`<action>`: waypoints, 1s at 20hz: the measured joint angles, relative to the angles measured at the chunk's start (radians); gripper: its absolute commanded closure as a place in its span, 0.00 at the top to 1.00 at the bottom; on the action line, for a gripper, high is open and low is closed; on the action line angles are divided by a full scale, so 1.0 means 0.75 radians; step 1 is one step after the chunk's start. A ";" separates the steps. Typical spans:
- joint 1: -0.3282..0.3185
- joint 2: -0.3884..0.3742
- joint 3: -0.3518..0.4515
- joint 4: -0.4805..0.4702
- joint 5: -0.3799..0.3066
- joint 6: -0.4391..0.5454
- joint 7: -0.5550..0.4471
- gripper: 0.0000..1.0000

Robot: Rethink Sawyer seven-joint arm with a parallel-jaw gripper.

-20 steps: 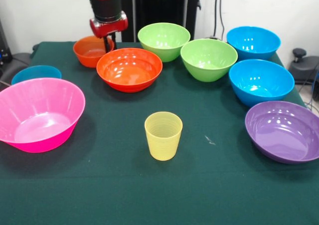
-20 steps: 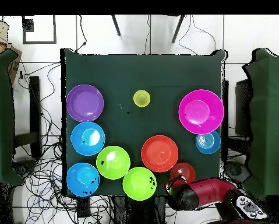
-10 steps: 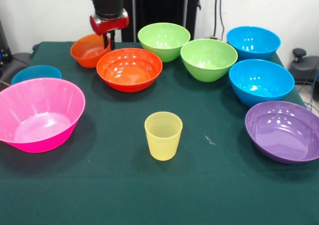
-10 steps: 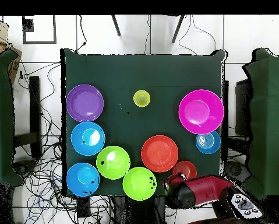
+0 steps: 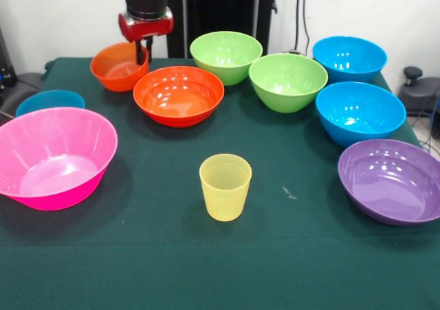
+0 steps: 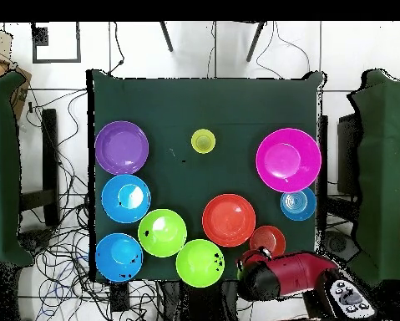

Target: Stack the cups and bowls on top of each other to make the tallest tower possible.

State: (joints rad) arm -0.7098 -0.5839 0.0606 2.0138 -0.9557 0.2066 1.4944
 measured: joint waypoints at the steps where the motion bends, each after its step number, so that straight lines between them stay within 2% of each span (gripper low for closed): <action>1: 0.002 -0.012 -0.005 0.002 0.004 -0.001 0.002 0.00; 10: -0.027 -0.211 0.004 0.075 0.114 0.000 0.004 0.00; 20: -0.136 -0.473 0.103 0.174 0.318 0.021 0.004 0.00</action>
State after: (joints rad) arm -0.8117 -0.9384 0.1382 2.1442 -0.7174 0.2224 1.4977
